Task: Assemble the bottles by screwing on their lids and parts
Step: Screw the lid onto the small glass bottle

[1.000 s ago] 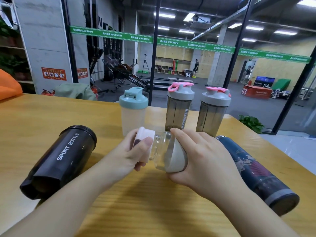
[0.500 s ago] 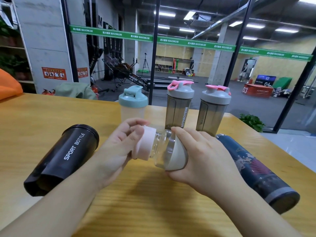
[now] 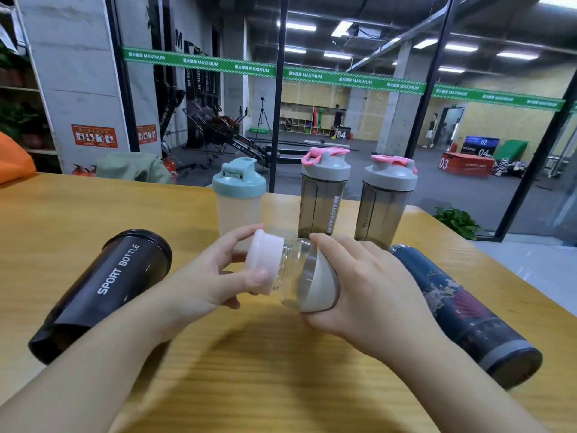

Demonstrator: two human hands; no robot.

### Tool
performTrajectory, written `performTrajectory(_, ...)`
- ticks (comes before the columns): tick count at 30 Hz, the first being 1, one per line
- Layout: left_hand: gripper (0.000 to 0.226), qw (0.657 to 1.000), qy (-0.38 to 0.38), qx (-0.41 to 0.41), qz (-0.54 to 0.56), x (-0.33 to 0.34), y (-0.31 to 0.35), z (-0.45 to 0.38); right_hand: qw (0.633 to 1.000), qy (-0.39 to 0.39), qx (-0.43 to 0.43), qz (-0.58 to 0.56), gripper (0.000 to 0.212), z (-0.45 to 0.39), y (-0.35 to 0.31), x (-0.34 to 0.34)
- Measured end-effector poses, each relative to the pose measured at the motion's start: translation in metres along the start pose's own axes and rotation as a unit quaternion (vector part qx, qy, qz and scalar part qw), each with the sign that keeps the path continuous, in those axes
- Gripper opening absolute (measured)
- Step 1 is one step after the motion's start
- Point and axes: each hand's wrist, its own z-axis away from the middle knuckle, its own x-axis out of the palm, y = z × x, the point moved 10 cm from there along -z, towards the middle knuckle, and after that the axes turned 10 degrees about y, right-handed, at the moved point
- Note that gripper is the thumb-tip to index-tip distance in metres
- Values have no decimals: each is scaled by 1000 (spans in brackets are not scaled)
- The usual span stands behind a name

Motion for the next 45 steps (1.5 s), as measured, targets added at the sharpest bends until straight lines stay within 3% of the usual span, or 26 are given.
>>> performTrajectory(11,70,991,-52,70,102,9,18,5,1000,5,7,-7,85,0,2,-1)
performTrajectory(14,90,988,10,12,151,6,20,0,1000,13,12,-11,85,-1,3,-4)
performTrajectory(16,104,991,70,-29,112,-2,9,-4,1000,10,11,-7,86,-1,2,-3)
performTrajectory(19,82,994,83,-38,61,-5,0,-2,1000,2,8,-5,87,-1,2,-2)
performTrajectory(23,72,997,71,-36,10,-4,-3,-1,1000,0,3,-7,87,-1,0,-3)
performTrajectory(28,63,999,35,-8,33,-2,4,-1,1000,5,2,-9,87,-1,1,-4)
performTrajectory(37,78,991,-16,53,119,1,17,4,1000,-3,1,-6,85,-1,0,-1)
performTrajectory(39,69,986,-7,57,158,-1,20,3,1000,0,-1,-7,85,-1,-1,-3)
performTrajectory(42,22,977,63,47,200,-11,19,0,1000,1,-9,-10,87,-1,-4,-4)
performTrajectory(45,15,976,118,33,178,-16,15,-2,1000,7,-7,-13,84,-1,-6,-5)
